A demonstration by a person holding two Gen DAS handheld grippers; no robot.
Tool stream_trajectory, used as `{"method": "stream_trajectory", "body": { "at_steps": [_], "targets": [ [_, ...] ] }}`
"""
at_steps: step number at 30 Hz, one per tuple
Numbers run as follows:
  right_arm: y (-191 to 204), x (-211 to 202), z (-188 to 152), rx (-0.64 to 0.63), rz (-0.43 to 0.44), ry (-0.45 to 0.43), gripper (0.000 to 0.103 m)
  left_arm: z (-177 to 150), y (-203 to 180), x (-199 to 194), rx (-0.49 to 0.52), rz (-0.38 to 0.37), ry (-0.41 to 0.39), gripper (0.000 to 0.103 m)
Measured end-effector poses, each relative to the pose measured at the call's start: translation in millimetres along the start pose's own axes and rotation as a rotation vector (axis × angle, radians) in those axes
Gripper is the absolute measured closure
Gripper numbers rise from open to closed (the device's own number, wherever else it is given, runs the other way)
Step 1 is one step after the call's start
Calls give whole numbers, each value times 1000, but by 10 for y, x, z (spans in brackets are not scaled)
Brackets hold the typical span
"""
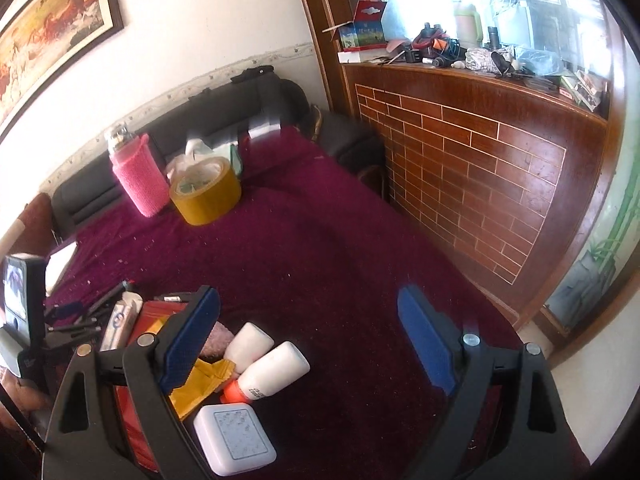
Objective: Organize objects
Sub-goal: 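Grasp the blue-tipped black marker with the left tool while the right tool grasps the white cream box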
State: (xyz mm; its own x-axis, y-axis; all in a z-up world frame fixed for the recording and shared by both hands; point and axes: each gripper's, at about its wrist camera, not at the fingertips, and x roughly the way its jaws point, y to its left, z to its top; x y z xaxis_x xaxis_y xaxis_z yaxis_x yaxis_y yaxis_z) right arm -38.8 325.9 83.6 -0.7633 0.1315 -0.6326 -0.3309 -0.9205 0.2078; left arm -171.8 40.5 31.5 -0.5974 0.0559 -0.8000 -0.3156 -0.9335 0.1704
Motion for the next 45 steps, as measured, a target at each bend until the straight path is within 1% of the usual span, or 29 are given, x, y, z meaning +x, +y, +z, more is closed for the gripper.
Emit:
{"method": "stream_trajectory", "body": {
  "at_steps": [1, 2, 3, 4, 6, 8, 10, 13, 17, 18, 19, 21, 22, 24, 26, 27, 28, 29, 31, 33, 35, 36, 38, 40, 43, 45],
  "targets": [
    [8, 20, -4, -6, -9, 8, 12, 5, 7, -5, -14, -35, 12, 56],
    [7, 35, -10, -10, -15, 13, 12, -9, -3, -30, -15, -83, 26, 81],
    [7, 41, -15, -12, -17, 16, 12, -24, -46, -61, 5, -85, 38, 90],
    [0, 42, -18, -12, -18, 16, 12, -66, -115, -108, 39, -59, 40, 91],
    [-11, 35, -20, -16, -25, 12, 12, -183, -240, -235, 90, -56, 37, 92],
    [-27, 42, -10, -15, -24, 11, 12, -332, -295, -411, 92, -77, 28, 92],
    [-51, 42, -1, -8, -14, 12, 12, -488, -276, -623, 53, -118, 15, 92],
    [-88, 42, 11, 6, 15, 14, 12, -700, -217, -966, 4, -160, -15, 92],
    [-140, 62, 19, 32, 64, 23, 12, -1042, -164, -1535, -27, -183, -93, 92],
    [-146, 73, 16, 36, 77, 28, 12, -1106, -143, -1626, -42, -190, -105, 92],
    [-146, 78, 13, 38, 90, 31, 12, -1198, -107, -1733, -66, -205, -119, 92],
    [-144, 80, 0, 40, 116, 32, 12, -1348, 12, -1885, -162, -260, -143, 92],
    [-139, 82, -13, 41, 130, 33, 12, -1395, 38, -1922, -184, -265, -151, 92],
    [-121, 72, -59, 34, 143, 27, 12, -1508, 50, -2046, -171, -236, -177, 92],
    [-53, 0, -89, 12, 116, -1, 12, -1622, 82, -2159, -148, -205, -197, 92],
    [13, -75, -94, -1, 98, -10, 12, -1690, 100, -2249, -148, -206, -209, 92],
    [89, -145, -92, -8, 112, -8, 12, -1763, 141, -2333, -156, -212, -219, 92],
    [192, -238, -94, -18, 157, 3, 12, -1816, 213, -2381, -173, -222, -227, 92],
    [542, -418, -83, -77, 245, 45, 12, -1911, 376, -2439, -219, -259, -237, 92],
    [947, -500, -71, -167, 299, 93, 12, -1995, 537, -2494, -265, -293, -249, 92],
    [1302, -439, -93, -235, 332, 169, 12, -2105, 668, -2574, -291, -300, -269, 92],
    [1481, -364, -107, -265, 315, 201, 12, -2172, 732, -2614, -300, -299, -282, 91],
    [1807, -123, -166, -332, 245, 272, 12, -2297, 882, -2675, -322, -294, -306, 91],
    [2037, 127, -226, -386, 178, 342, 16, -2438, 1041, -2716, -354, -297, -320, 91],
    [2212, 376, -307, -442, 64, 389, 17, -2620, 1299, -2691, -407, -297, -319, 91],
    [2311, 505, -391, -465, 5, 415, 17, -2711, 1418, -2674, -419, -264, -318, 91]
  ]
}}
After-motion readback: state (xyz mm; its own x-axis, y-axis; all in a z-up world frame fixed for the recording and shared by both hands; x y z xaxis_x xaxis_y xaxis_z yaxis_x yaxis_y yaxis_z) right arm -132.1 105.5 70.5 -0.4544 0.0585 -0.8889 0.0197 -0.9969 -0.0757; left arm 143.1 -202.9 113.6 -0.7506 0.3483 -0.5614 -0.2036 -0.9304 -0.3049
